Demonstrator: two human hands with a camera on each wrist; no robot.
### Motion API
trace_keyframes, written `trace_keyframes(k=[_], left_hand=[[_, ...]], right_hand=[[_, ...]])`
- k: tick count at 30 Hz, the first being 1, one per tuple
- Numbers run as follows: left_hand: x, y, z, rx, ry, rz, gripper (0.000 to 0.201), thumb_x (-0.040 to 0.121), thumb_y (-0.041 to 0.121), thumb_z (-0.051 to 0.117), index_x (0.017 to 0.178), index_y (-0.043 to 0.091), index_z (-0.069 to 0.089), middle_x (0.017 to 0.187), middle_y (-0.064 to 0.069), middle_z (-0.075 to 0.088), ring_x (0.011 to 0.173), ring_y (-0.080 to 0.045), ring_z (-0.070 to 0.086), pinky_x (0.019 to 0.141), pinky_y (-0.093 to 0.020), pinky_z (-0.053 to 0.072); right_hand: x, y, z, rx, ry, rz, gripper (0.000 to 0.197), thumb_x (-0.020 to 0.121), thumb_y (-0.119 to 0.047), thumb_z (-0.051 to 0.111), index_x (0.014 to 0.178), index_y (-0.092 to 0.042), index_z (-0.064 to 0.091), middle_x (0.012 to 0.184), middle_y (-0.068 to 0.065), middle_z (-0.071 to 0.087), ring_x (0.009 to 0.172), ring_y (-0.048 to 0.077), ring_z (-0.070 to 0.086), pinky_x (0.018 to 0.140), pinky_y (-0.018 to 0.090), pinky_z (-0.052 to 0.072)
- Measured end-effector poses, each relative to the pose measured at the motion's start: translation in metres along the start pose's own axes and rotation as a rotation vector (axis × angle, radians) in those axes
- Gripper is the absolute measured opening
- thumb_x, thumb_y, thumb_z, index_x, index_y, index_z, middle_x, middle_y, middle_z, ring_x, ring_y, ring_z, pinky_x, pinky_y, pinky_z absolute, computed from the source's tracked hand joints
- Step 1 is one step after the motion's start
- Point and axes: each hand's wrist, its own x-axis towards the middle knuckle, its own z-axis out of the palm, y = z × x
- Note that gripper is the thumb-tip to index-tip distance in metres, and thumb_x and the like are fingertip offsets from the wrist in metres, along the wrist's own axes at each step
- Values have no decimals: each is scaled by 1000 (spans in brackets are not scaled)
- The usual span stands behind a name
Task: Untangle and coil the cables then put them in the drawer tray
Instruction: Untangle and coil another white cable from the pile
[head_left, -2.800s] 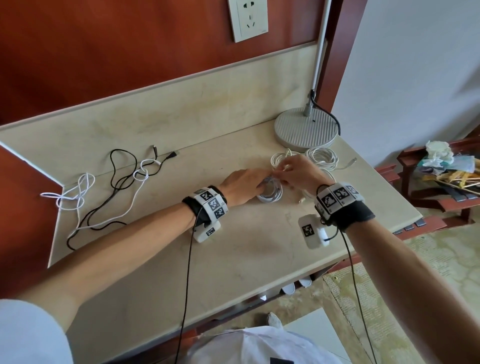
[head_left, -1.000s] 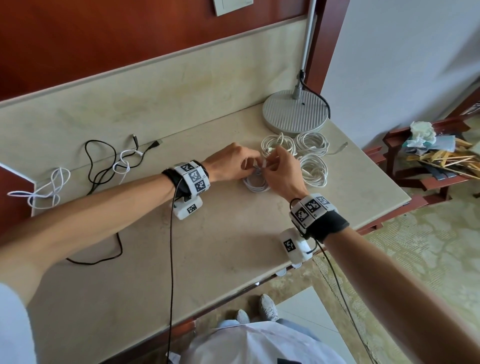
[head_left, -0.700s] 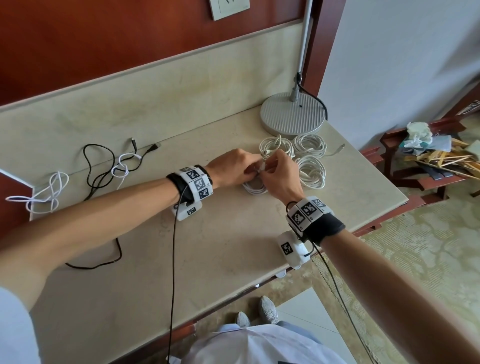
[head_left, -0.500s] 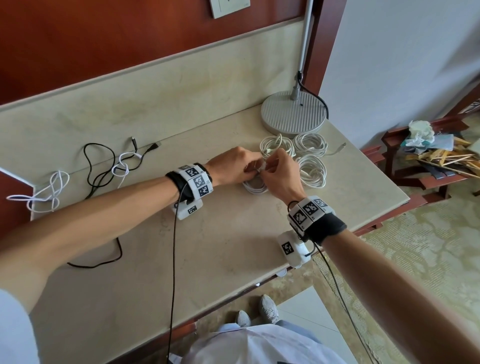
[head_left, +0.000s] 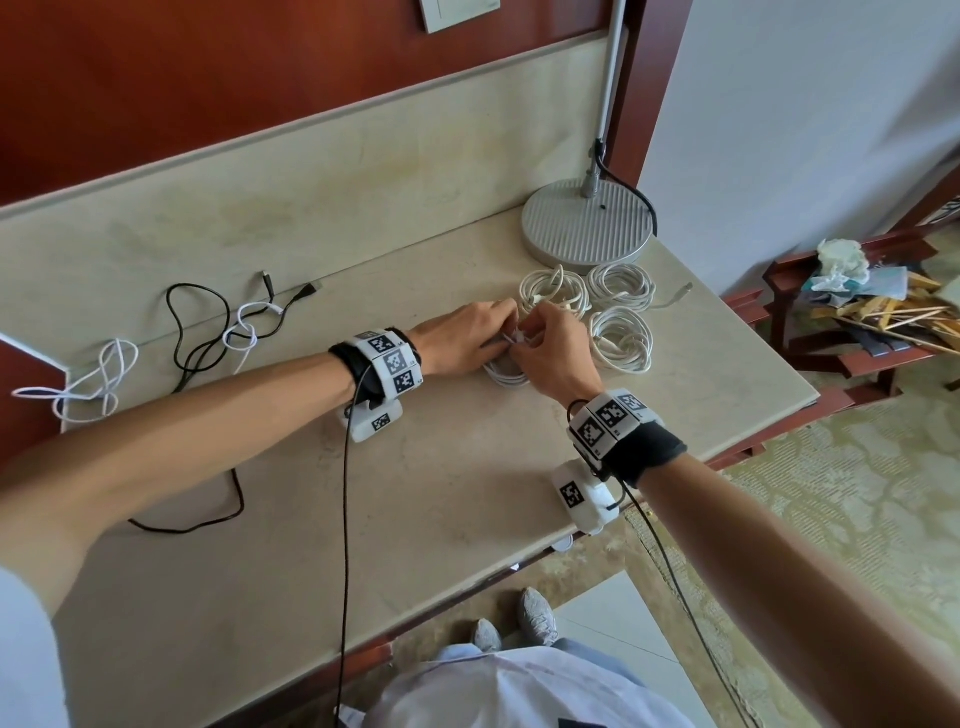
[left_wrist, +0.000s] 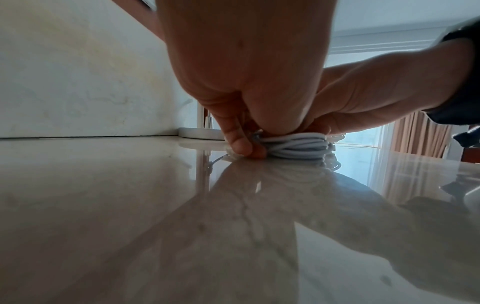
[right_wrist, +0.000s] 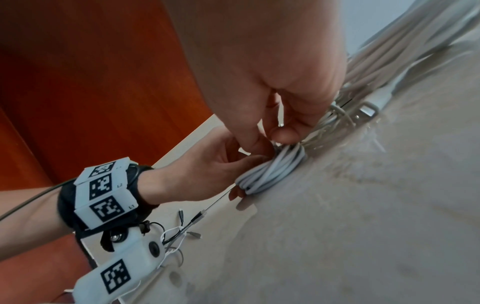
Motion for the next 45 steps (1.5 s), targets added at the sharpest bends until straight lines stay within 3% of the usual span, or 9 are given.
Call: trace_keyframes(k=[8, 11, 18, 24, 27, 29, 33, 41, 45], left_hand=[[-11, 1, 0, 54, 197, 83, 14, 92, 8, 71, 103, 6, 62, 94, -7, 64, 70, -13, 53, 63, -32, 50], [-9, 4, -3, 115, 182, 75, 10, 93, 11, 72, 91, 3, 66, 84, -12, 69, 69, -26, 64, 60, -40, 52], [-12, 13, -20, 493, 14, 336, 27, 71, -12, 83, 67, 0, 59, 55, -15, 60, 38, -29, 58, 39, -21, 36], [-5, -8, -15, 983, 121, 545, 50, 91, -16, 18, 73, 10, 56, 58, -2, 53, 38, -14, 49, 34, -22, 27], [-11, -10, -15, 1108, 101, 598, 33, 92, -16, 28, 87, 11, 47, 64, 1, 52, 47, -11, 45, 38, -26, 25], [-14, -13, -12, 1097, 95, 638, 23, 94, -11, 41, 93, 10, 48, 68, 1, 53, 53, -12, 46, 41, -25, 32], [-15, -17, -5, 1014, 184, 710, 13, 98, -5, 51, 95, 8, 55, 76, -2, 56, 60, -14, 48, 47, -26, 41], [-14, -18, 0, 906, 265, 685, 13, 98, -4, 49, 95, 8, 53, 79, -6, 57, 62, -18, 50, 52, -29, 44], [-12, -27, 0, 791, 287, 618, 17, 103, -3, 48, 94, 5, 60, 85, -9, 59, 67, -21, 56, 51, -34, 50]], right_hand=[[0, -7, -2, -42, -65, -41, 22, 77, -3, 78, 88, -10, 60, 84, 2, 61, 81, 26, 59, 66, 31, 44], [1, -6, -2, -32, -60, -43, 24, 76, -5, 78, 84, -13, 58, 79, 2, 59, 77, 24, 56, 65, 30, 40], [1, -4, 2, -26, -21, -35, 16, 80, -11, 83, 89, -9, 70, 84, 2, 65, 80, 19, 61, 57, 16, 38], [2, 2, -3, -35, -27, -45, 15, 87, -2, 73, 100, -8, 78, 90, 1, 69, 83, 15, 62, 57, -1, 37], [-1, 0, -5, -30, -36, -65, 18, 90, -2, 71, 103, -9, 79, 90, 0, 71, 82, 13, 64, 66, 7, 45], [-4, -3, -6, -29, -45, -77, 20, 89, -1, 69, 105, -8, 80, 88, -2, 69, 82, 12, 63, 69, 15, 47], [-7, -6, -8, -30, -48, -91, 29, 85, 8, 64, 106, -5, 80, 87, -1, 67, 82, 14, 61, 61, 0, 38], [-5, -7, -5, -53, -105, -77, 25, 89, 5, 65, 107, -6, 77, 85, -1, 65, 80, 14, 57, 63, 12, 35], [-5, -5, -5, -31, -118, -66, 23, 85, 2, 73, 106, -7, 77, 76, -7, 61, 71, 10, 54, 56, 6, 34]])
